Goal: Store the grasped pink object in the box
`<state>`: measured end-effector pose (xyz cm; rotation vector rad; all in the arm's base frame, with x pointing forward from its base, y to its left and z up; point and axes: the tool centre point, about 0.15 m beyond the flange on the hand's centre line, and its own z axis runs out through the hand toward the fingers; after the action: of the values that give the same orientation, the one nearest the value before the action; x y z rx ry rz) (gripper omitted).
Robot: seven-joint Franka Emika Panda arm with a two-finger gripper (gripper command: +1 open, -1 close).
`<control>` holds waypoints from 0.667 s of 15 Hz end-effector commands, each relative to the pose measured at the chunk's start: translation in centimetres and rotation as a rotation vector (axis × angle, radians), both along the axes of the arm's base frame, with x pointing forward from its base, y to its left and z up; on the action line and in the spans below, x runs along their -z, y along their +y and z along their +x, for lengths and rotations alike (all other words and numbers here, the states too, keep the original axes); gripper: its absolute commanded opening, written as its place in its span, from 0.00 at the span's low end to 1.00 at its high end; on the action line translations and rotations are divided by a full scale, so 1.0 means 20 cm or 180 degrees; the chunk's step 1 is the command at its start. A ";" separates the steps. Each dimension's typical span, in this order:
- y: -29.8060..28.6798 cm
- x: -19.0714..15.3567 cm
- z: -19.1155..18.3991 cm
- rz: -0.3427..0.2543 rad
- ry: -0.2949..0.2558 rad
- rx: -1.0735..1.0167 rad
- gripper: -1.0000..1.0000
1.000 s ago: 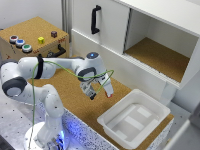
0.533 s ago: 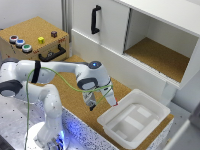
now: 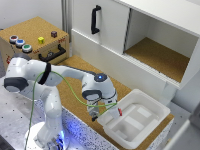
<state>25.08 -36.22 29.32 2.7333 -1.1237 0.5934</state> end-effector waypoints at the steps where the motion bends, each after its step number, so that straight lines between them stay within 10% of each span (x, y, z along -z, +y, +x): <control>1: -0.07 0.05 0.10 0.0180 0.0048 0.0026 1.00; 10: 0.28 -0.19 0.20 -0.0026 -0.0188 -0.0366 1.00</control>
<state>27.55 -35.05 29.30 2.7618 -1.0717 0.6032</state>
